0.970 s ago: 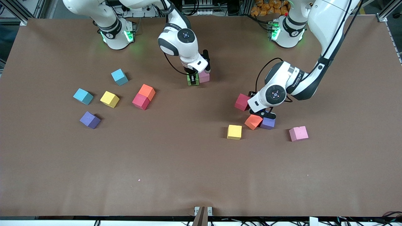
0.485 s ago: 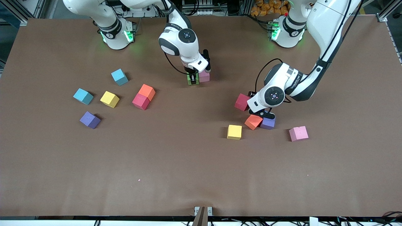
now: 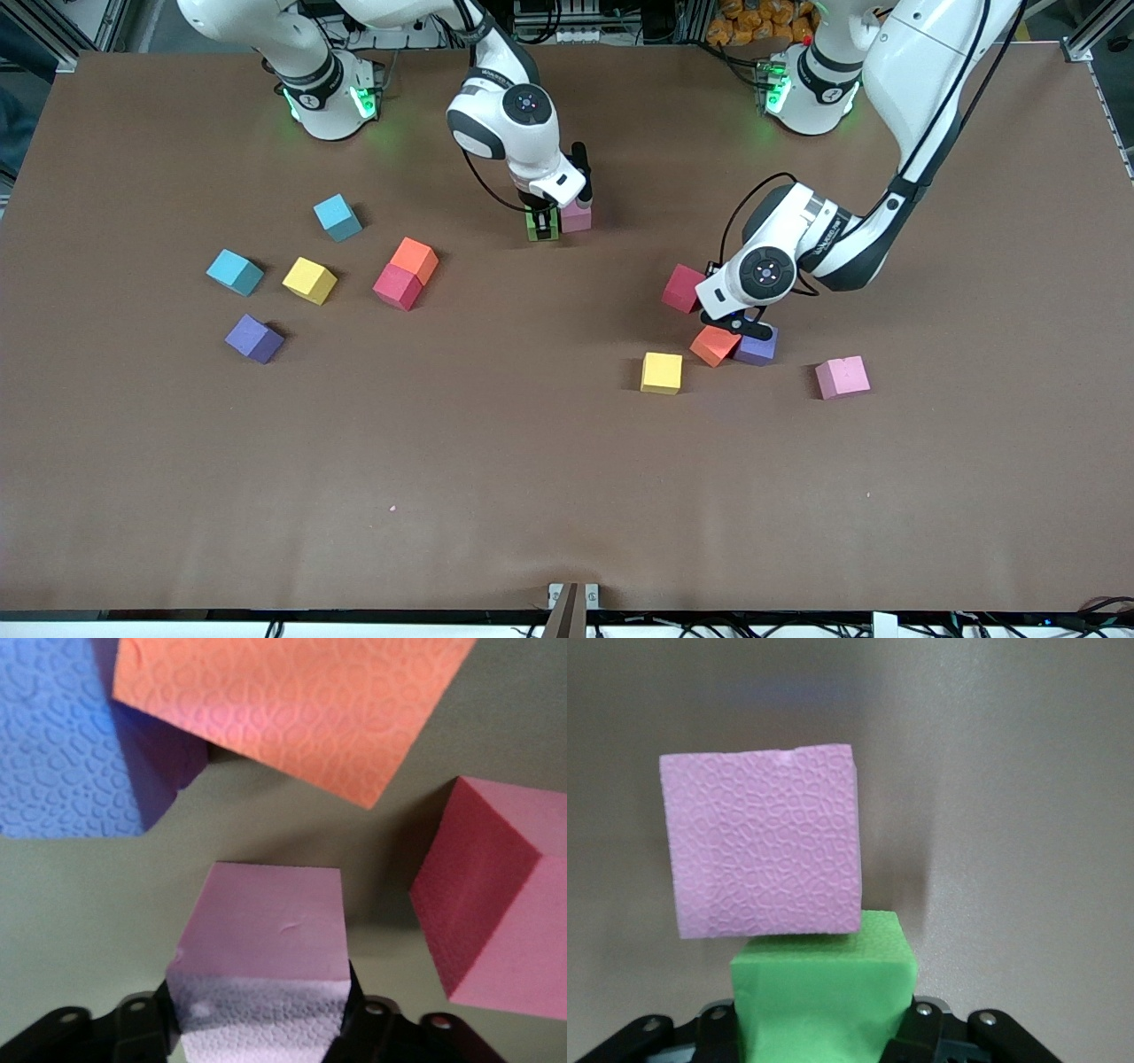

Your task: Form number 2 with 11 blocks

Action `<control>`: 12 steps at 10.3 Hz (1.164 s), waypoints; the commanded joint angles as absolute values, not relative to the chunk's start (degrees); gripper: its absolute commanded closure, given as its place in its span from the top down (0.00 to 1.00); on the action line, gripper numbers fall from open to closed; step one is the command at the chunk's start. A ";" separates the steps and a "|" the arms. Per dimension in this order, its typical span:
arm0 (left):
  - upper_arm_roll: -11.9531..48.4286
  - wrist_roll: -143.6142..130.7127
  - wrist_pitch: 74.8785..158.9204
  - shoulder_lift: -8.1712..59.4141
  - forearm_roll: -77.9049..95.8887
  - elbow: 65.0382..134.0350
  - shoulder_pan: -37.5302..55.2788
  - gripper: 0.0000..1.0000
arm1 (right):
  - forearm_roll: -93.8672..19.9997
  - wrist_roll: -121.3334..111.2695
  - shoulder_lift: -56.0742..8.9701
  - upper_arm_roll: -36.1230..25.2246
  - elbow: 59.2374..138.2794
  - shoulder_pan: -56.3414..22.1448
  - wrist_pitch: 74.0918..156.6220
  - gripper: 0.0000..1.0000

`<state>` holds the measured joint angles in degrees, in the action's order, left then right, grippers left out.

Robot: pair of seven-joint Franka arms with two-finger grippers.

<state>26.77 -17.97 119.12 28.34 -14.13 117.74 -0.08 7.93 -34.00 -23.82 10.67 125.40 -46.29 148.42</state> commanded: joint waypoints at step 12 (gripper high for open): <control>30.13 -35.70 112.59 23.03 -4.13 111.36 -1.32 0.13 | 8.88 -32.25 -23.99 10.02 125.33 -48.08 148.01 1.00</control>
